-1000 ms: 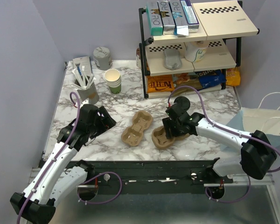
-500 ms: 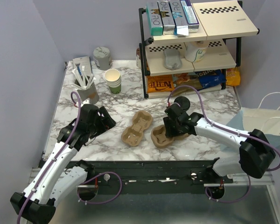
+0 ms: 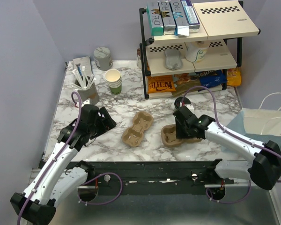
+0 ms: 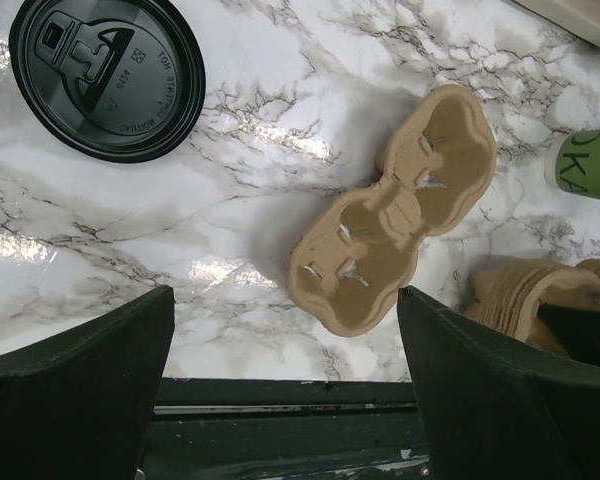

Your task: Pack the takeout coffee

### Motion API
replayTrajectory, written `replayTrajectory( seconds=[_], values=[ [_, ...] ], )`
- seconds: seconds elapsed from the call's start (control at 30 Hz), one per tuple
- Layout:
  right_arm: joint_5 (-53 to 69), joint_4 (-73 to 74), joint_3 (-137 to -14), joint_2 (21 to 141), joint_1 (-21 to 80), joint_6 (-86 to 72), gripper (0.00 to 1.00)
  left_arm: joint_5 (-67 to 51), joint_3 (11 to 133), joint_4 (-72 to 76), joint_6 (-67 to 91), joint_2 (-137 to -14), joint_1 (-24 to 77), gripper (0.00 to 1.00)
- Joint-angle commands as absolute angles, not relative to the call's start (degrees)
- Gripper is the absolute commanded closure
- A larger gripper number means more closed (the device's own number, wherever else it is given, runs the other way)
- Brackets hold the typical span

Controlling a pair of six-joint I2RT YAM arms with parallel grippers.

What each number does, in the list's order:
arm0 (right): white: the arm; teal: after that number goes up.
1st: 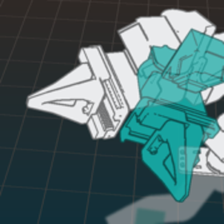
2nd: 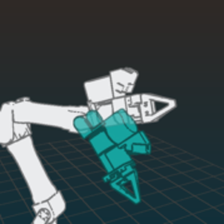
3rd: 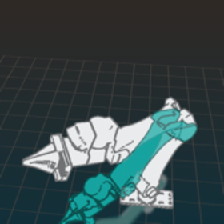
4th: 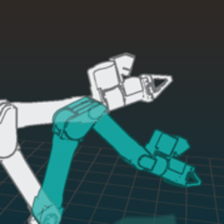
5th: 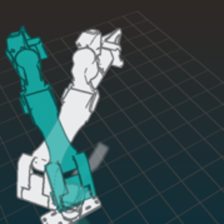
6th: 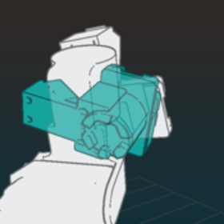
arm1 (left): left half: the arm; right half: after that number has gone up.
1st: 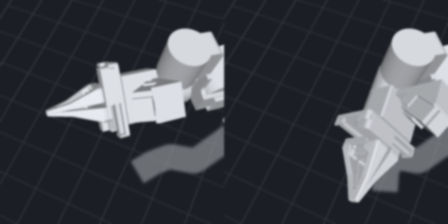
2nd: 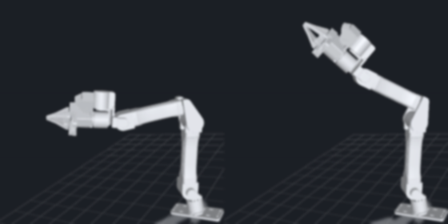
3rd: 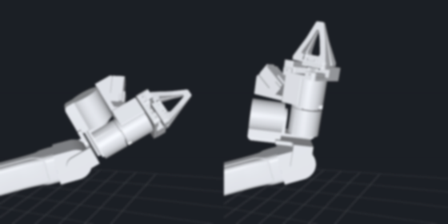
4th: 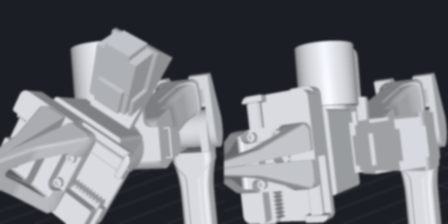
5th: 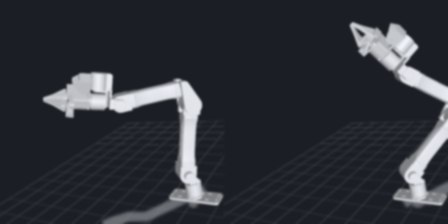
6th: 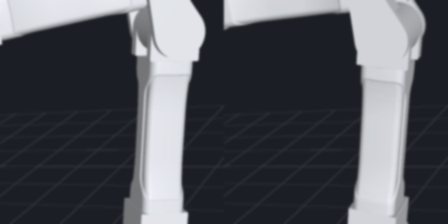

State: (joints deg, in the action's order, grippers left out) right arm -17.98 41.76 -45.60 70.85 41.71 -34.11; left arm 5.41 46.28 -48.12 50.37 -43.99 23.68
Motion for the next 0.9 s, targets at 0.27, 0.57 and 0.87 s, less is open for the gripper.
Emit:
replayTrajectory(
  seconds=[0.27,0.57,0.87],
  values=[
    [-23.1,46.8,-63.0,59.1,34.7,-22.2,0.68,5.7,48.9,-46.6,48.6,-45.9,23.2,0.01],
    [-11.6,33.1,-68.9,67.7,10.7,-8.4,0.70,4.9,49.9,-45.7,48.1,-46.9,23.0,0.01],
    [-5.5,30.9,-73.1,79.6,-3.3,-6.9,0.71,4.0,50.3,-44.3,48.0,-47.3,22.9,0.01]
  ],
)
